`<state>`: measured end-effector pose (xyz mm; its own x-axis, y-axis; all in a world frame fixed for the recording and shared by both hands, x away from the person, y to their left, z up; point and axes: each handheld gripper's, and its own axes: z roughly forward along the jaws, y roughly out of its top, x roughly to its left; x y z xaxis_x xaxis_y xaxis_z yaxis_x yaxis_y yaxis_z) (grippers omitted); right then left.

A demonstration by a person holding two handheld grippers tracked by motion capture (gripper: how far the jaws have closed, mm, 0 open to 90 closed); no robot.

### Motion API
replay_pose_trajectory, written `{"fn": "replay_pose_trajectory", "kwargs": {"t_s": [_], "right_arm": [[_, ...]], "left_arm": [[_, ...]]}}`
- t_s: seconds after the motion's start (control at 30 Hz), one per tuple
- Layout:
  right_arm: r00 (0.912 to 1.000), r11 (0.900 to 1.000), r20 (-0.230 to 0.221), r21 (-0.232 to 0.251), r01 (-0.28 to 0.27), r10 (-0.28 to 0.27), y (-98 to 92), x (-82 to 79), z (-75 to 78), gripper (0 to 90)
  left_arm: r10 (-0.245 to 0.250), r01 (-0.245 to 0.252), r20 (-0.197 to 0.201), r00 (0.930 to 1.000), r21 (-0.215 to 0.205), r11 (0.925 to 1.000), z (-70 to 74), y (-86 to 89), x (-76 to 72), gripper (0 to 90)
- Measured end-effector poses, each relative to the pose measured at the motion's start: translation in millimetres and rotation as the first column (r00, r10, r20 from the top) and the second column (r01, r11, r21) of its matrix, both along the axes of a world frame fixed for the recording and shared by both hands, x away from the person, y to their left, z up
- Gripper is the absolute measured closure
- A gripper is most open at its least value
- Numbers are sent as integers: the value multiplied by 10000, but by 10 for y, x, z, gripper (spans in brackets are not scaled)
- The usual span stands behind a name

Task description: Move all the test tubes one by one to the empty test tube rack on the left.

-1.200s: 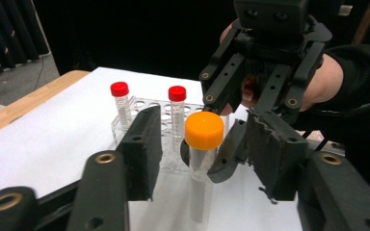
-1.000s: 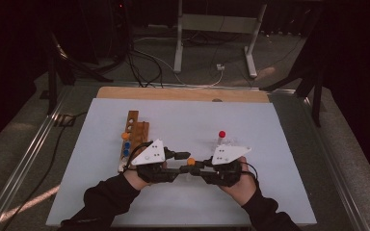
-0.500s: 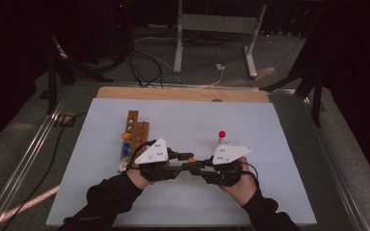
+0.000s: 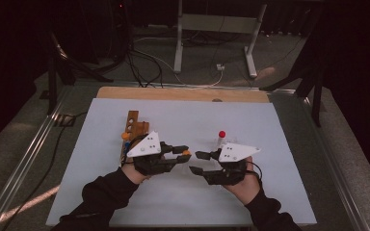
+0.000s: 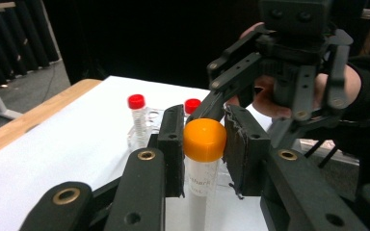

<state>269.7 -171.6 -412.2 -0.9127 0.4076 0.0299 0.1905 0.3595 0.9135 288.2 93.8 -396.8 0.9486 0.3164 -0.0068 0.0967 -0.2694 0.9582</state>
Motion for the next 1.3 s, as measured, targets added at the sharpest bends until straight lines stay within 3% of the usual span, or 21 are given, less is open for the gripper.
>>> {"fn": "replay_pose_trajectory", "kwargs": {"t_s": [0.1,0.17,0.37,0.5,0.63,0.73,1.03,1.3], "right_arm": [[9998,9996,116,222,187,-190,-23,-4,15,379],[9985,9985,-74,70,550,-550,-22,-7,24,288],[9956,9953,-176,295,922,-917,-47,-9,32,169],[9953,9946,-41,354,971,-970,-62,-15,37,24],[9951,9941,36,455,984,-986,-85,-16,47,0],[9945,9927,-205,623,1037,-1026,-106,-12,64,0],[9936,9917,-110,626,1125,-1120,-124,-19,76,0],[9942,9928,-47,524,1072,-1071,-114,-22,66,0]], "left_arm": [[242,-242,-18,9997,-102,9997,40,67,49,715],[393,-393,6,9992,-161,9991,72,115,81,715],[885,-881,112,9960,-357,9955,175,250,173,715],[1191,-1181,256,9925,-374,9923,250,335,240,715],[1587,-1570,429,9864,-419,9867,329,427,314,715],[1934,-1908,435,9802,-573,9799,369,514,388,715],[2901,-2878,496,9557,-495,9564,379,768,562,715],[3720,-3694,573,9264,-524,9278,399,1050,648,715]]}}
